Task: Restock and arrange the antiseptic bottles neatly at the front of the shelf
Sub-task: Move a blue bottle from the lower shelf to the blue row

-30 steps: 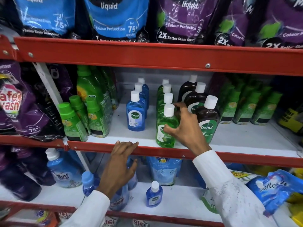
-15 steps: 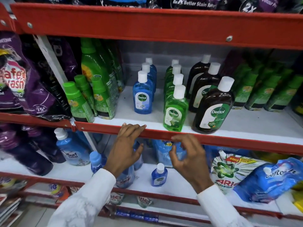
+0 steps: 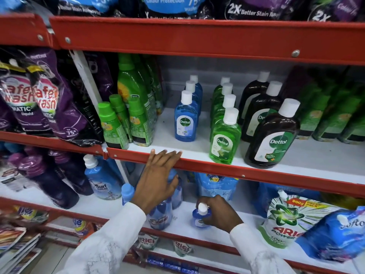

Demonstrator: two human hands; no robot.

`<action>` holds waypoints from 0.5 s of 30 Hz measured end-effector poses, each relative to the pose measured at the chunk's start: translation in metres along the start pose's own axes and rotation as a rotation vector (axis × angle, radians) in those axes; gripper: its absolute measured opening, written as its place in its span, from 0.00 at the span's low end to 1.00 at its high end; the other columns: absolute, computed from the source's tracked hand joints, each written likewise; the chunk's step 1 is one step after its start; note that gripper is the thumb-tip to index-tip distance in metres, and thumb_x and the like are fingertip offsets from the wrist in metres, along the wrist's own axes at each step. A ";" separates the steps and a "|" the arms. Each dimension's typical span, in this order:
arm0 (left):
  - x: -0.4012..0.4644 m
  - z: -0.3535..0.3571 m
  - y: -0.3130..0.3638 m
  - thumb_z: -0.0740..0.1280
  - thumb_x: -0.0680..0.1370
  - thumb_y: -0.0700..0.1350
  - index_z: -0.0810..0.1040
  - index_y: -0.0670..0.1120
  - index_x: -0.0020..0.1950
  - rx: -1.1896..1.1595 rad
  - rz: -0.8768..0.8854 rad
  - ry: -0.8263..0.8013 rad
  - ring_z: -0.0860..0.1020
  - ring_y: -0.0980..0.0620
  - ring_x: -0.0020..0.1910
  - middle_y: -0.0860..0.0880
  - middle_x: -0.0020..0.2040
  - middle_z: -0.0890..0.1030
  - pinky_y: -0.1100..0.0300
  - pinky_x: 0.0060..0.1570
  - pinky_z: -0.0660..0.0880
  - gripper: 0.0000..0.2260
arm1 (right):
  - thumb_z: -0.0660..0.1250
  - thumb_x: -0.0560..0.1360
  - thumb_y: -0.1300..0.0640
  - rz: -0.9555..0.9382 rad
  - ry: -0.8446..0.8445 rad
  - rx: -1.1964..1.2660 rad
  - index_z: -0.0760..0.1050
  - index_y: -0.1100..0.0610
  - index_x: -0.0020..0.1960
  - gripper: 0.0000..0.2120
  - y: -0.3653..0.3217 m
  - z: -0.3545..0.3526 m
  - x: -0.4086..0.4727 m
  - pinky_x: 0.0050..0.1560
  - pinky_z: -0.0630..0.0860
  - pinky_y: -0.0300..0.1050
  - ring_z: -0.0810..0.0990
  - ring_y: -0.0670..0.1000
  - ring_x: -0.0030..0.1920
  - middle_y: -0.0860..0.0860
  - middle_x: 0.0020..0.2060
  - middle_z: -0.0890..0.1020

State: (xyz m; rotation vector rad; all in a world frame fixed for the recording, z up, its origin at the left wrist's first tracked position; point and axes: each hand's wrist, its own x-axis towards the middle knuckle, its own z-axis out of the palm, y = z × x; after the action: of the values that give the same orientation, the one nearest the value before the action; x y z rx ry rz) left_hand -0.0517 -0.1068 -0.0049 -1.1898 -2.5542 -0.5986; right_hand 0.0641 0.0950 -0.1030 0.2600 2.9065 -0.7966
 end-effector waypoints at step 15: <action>-0.008 -0.010 -0.035 0.68 0.70 0.39 0.70 0.45 0.69 -0.047 -0.097 0.104 0.70 0.47 0.66 0.47 0.64 0.75 0.53 0.77 0.53 0.26 | 0.75 0.63 0.50 -0.248 0.769 0.151 0.72 0.48 0.60 0.26 -0.163 -0.169 -0.012 0.37 0.80 0.52 0.80 0.56 0.34 0.52 0.37 0.83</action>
State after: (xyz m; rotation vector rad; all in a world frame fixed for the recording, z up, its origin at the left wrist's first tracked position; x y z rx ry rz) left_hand -0.0732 -0.1373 -0.0083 -1.0255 -2.5336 -0.7266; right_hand 0.0330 0.0421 0.1236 0.2675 3.6500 -1.1706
